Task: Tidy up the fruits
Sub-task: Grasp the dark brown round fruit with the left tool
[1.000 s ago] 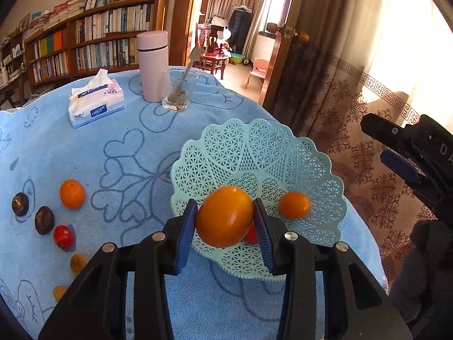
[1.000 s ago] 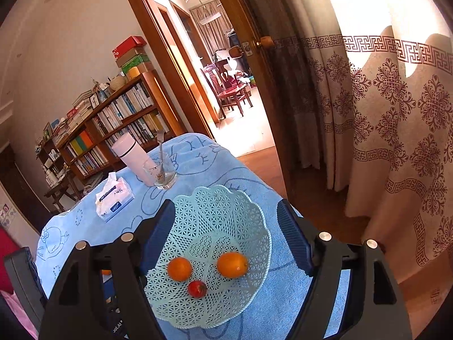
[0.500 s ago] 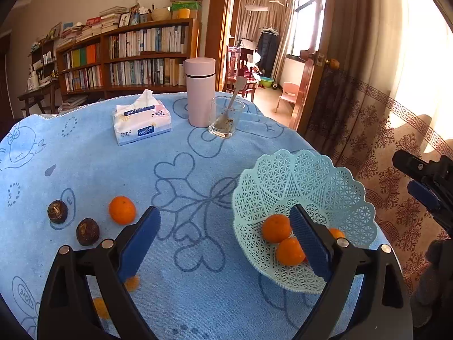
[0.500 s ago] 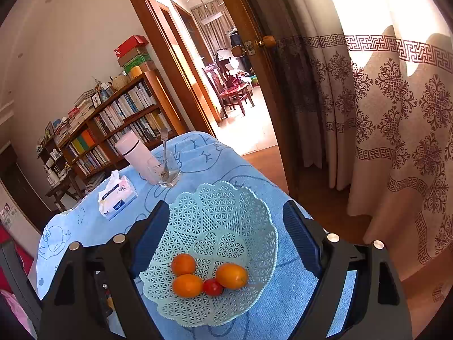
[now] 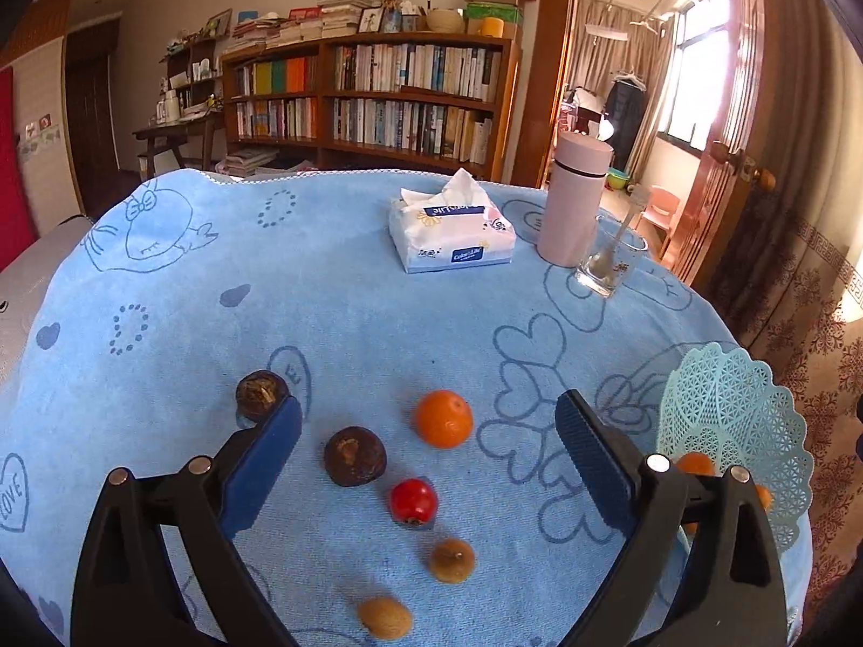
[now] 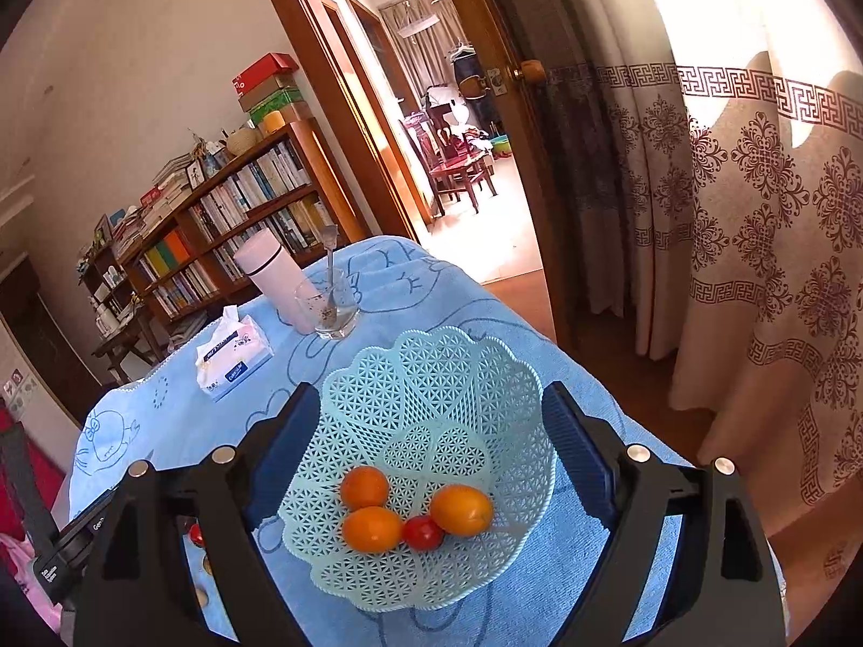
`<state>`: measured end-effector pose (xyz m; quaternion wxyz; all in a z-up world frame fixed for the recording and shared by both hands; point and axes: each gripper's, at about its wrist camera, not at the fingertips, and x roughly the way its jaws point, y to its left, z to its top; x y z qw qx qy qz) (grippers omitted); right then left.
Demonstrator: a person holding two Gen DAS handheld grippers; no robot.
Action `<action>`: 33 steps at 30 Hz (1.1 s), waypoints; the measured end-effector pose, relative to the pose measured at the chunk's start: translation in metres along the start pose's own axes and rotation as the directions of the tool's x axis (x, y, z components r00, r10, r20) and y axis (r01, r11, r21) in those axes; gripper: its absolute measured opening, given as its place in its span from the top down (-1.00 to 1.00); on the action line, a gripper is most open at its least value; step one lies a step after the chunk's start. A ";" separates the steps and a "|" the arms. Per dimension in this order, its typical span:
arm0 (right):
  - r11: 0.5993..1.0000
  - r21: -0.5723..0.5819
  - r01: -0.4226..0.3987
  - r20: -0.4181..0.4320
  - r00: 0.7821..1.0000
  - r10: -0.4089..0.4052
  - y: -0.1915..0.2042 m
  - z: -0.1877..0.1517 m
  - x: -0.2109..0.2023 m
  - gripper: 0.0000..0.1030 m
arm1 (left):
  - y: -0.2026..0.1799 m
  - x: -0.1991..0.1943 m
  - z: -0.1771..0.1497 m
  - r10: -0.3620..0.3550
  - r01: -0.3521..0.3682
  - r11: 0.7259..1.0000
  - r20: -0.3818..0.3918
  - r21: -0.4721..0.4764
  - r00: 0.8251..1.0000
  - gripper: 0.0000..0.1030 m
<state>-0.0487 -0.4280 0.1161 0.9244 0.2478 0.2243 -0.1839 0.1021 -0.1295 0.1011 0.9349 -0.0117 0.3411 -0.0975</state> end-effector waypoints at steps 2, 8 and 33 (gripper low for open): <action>1.000 -0.001 -0.004 -0.006 1.000 0.004 0.001 -0.001 0.001 -0.67 | 0.016 0.005 0.002 0.030 -0.031 0.999 -0.013 -0.024 0.999 -0.83; 1.000 -0.012 -0.010 -0.018 1.000 0.009 0.005 -0.005 0.005 -0.67 | 0.059 0.025 0.006 0.110 -0.114 0.990 -0.057 -0.082 0.992 -0.83; 0.995 -0.095 -0.010 -0.104 0.995 0.000 0.027 -0.032 0.033 -0.67 | 0.104 0.106 -0.008 0.162 -0.186 0.977 -0.206 -0.100 0.965 0.01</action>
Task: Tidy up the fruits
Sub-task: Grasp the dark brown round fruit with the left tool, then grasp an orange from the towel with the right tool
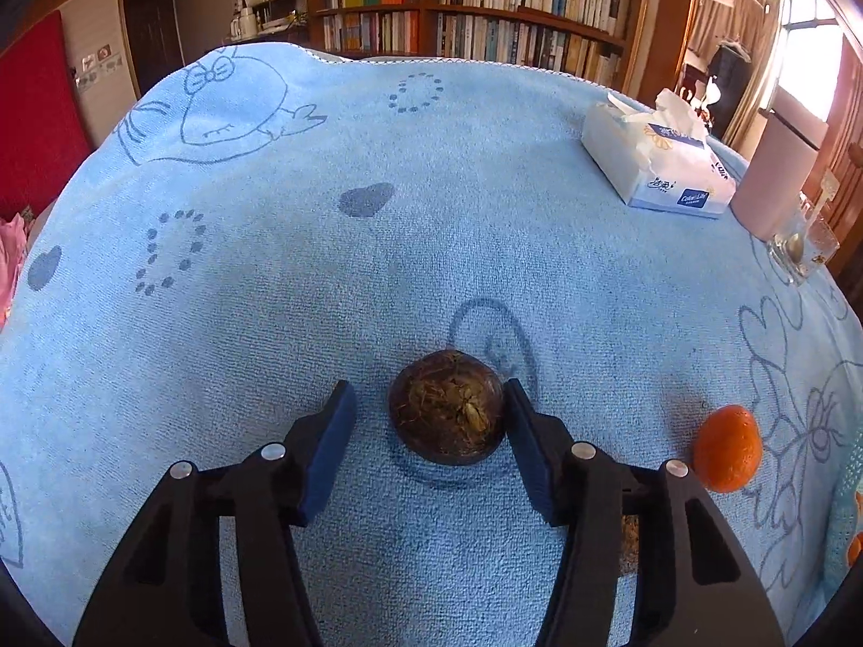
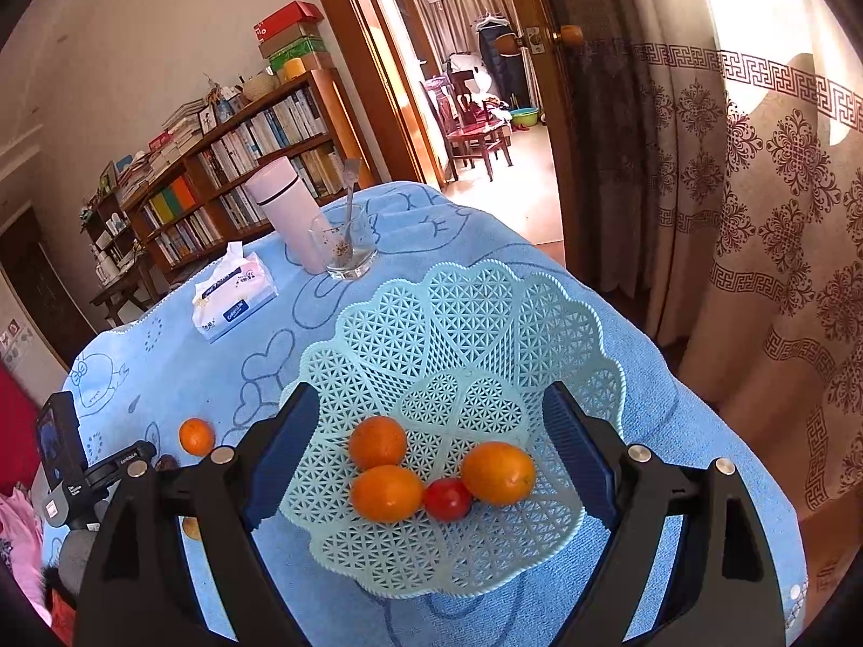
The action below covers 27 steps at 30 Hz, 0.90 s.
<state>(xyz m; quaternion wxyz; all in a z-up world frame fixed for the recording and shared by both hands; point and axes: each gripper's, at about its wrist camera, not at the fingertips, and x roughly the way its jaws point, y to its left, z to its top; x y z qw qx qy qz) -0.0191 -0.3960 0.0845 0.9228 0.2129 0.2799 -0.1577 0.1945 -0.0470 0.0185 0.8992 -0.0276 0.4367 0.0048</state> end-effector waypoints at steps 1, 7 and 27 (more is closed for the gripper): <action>1.000 -0.013 -0.004 -0.006 1.000 0.004 0.004 -0.002 0.002 -0.67 | 0.001 -0.002 0.000 -0.015 0.015 1.000 0.002 -0.005 1.000 0.11; 0.995 -0.095 -0.041 -0.030 0.999 0.038 0.029 -0.015 0.009 -0.67 | 0.007 -0.023 0.002 -0.029 0.031 0.999 0.053 -0.030 0.998 0.20; 0.940 -0.152 -0.307 -0.347 0.907 0.240 0.174 -0.024 0.097 -0.67 | 0.022 -0.060 0.005 -0.041 0.054 0.995 0.144 -0.085 0.989 0.20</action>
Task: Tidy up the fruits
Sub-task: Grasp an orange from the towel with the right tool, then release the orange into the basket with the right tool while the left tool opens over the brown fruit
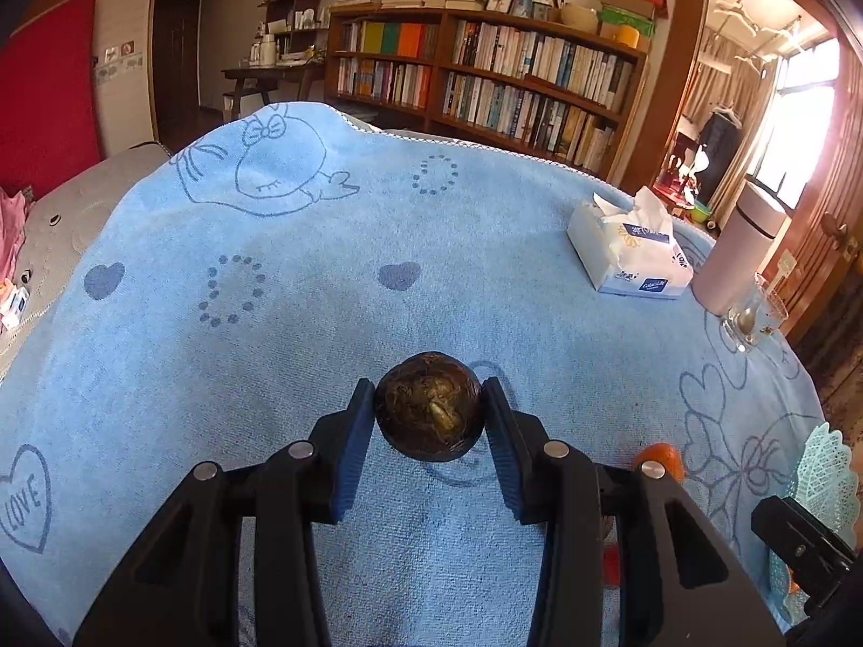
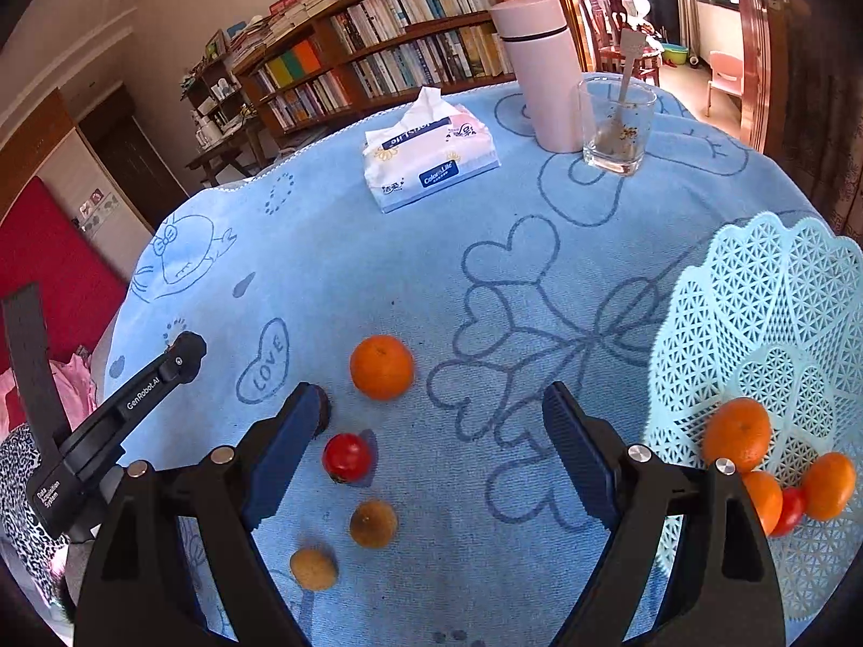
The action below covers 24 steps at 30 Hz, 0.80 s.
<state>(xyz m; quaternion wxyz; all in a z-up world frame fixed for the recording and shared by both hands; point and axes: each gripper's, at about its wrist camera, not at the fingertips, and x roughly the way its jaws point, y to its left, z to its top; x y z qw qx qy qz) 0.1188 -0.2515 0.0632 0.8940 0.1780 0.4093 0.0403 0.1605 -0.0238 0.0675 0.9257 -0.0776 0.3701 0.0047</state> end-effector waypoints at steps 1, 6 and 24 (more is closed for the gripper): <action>1.000 0.010 -0.010 -0.020 1.000 0.011 0.003 0.003 0.009 -0.67 | 0.002 0.000 -0.001 0.000 0.000 1.000 -0.002 -0.003 1.000 0.20; 0.998 0.055 -0.022 -0.095 0.995 0.027 0.010 0.011 0.043 -0.61 | 0.008 0.001 0.001 -0.011 0.011 0.999 -0.009 -0.032 1.000 0.20; 0.997 -0.071 0.016 -0.103 0.994 -0.023 0.028 0.012 0.064 0.24 | 0.008 0.000 -0.001 -0.032 0.032 0.999 -0.017 -0.038 0.999 0.20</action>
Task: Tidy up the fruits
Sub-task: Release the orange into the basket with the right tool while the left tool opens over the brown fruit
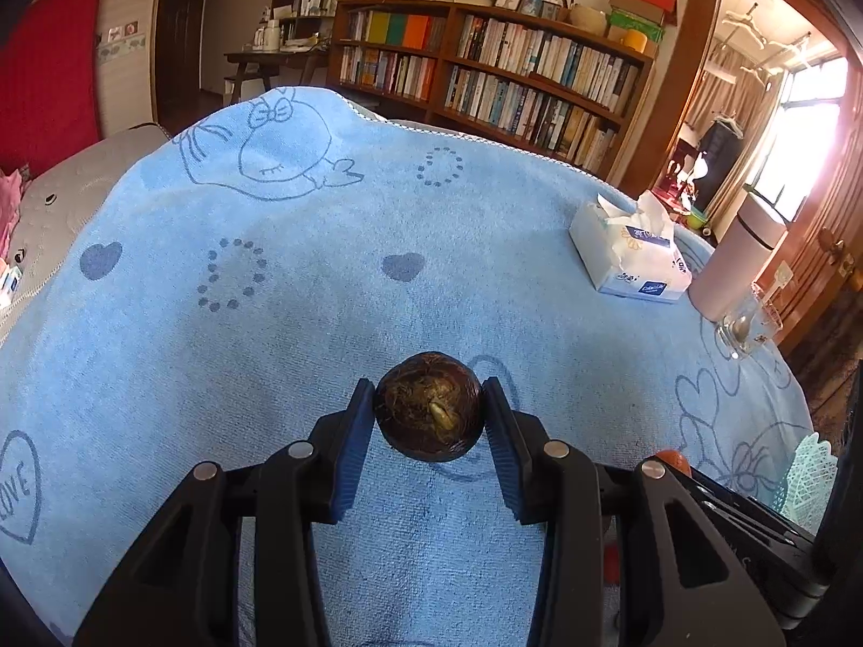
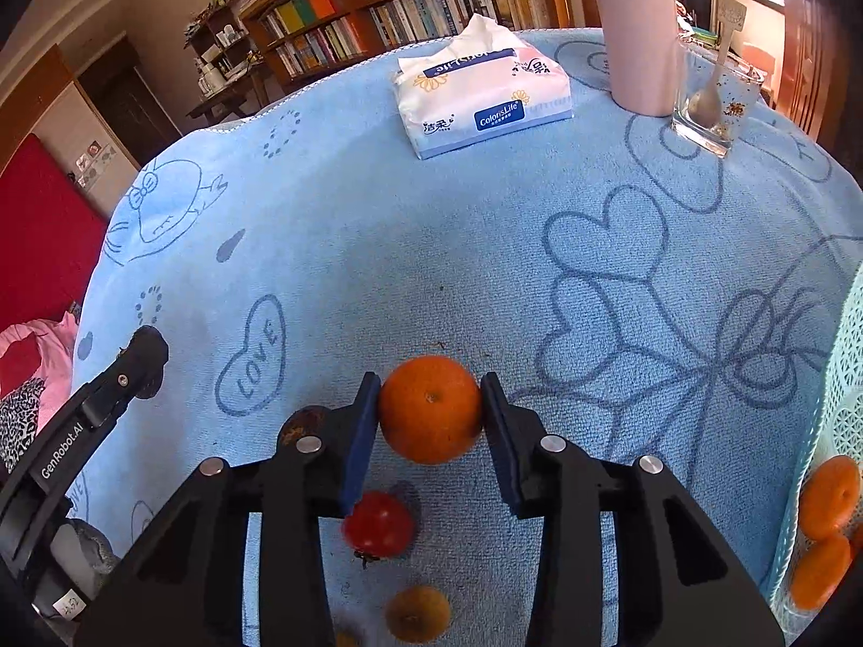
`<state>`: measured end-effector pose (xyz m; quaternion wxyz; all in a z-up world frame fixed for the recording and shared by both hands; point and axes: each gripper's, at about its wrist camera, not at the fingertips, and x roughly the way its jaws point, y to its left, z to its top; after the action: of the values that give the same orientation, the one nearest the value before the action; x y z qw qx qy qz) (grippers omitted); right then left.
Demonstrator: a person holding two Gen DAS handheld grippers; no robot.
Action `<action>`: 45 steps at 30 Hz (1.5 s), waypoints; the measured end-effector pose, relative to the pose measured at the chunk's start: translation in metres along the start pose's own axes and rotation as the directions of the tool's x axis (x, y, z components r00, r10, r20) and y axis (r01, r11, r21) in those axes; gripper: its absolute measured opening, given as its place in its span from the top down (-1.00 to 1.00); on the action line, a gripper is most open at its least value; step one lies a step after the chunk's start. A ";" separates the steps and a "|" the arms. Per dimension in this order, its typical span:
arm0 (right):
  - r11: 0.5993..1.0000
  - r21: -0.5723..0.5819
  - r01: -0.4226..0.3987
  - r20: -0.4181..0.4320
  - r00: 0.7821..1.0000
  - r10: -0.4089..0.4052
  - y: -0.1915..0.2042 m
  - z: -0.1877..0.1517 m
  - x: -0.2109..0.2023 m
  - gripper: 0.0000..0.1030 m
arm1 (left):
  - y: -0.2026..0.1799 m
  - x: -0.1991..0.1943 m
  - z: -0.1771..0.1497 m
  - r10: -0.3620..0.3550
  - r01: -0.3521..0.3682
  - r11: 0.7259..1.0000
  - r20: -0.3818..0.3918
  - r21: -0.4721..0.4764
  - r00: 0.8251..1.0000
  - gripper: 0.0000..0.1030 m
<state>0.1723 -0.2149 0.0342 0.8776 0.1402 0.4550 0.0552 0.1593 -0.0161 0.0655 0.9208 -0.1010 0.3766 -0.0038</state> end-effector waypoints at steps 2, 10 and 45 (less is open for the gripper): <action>1.000 -0.006 0.011 0.013 1.000 -0.011 -0.002 -0.002 -0.008 0.24 | -0.002 -0.001 -0.001 -0.003 0.003 1.000 0.003 0.008 1.000 0.20; 0.997 0.020 0.076 0.076 0.994 -0.077 -0.024 -0.010 -0.042 0.24 | -0.022 -0.005 -0.011 -0.025 0.025 0.998 -0.001 0.060 1.000 0.20; 0.941 0.229 0.247 0.242 0.922 -0.301 -0.124 -0.058 -0.139 0.24 | -0.014 0.000 -0.018 -0.113 0.114 0.993 -0.063 0.006 0.992 0.00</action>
<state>0.0407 -0.3537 0.0750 0.9131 0.1662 0.3476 -0.1332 0.1482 -0.0329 0.0556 0.9073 -0.1175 0.3990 -0.0611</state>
